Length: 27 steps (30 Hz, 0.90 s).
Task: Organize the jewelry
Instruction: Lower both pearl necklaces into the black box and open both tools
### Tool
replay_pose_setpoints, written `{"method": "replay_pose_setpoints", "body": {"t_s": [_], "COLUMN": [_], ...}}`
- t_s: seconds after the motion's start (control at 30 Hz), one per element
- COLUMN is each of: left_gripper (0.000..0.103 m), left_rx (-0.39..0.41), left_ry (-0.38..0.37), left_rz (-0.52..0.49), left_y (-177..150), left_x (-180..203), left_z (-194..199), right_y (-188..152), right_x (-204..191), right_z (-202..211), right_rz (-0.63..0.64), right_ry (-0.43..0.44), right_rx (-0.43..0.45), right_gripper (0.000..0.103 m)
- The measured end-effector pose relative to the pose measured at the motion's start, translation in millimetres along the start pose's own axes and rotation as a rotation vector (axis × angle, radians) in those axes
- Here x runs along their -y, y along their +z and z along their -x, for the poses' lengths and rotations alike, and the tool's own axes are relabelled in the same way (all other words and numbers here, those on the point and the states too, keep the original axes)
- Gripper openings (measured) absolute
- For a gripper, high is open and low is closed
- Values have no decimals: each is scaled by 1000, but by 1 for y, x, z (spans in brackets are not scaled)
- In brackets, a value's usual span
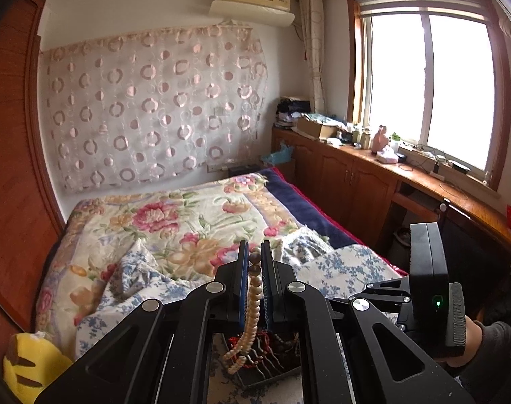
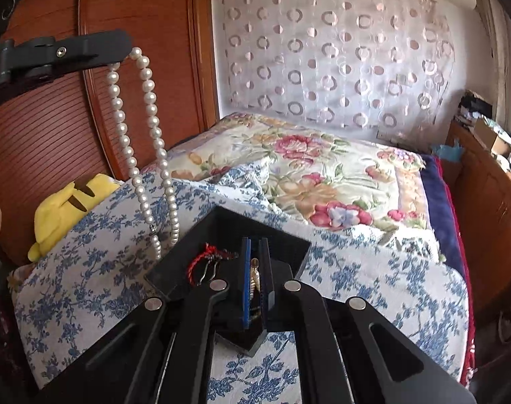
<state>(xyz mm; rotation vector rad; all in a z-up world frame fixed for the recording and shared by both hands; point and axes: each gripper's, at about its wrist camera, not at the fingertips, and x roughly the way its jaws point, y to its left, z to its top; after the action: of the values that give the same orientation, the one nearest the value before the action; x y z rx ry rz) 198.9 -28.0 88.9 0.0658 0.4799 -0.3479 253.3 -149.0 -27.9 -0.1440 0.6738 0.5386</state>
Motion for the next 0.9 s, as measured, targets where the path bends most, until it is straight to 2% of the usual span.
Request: {"method": "replay_pose_setpoints", "body": {"t_s": [0.2, 0.53, 0.77, 0.83, 0.87, 0.9], "left_gripper": [7, 7, 7, 14, 28, 38], "left_rx": [-30, 38, -45, -66, -81, -93], "left_ry": [-29, 0, 21, 24, 23, 19], "left_rz": [-8, -28, -22, -26, -32, -37], "left_y": [-2, 21, -7, -18, -26, -35], "left_x": [13, 20, 10, 9, 9, 9], "left_z": [-14, 6, -18, -24, -26, -28], "right_y": [-11, -10, -18, -23, -27, -29], "right_x": [6, 13, 11, 9, 8, 7], "right_z": [2, 21, 32, 34, 36, 36], "right_rz": [-6, -9, -9, -9, -10, -12], "right_ry": [-6, -3, 10, 12, 14, 15], "right_rx": [-1, 39, 51, 52, 52, 51], "right_gripper": [6, 6, 6, 6, 6, 6]}}
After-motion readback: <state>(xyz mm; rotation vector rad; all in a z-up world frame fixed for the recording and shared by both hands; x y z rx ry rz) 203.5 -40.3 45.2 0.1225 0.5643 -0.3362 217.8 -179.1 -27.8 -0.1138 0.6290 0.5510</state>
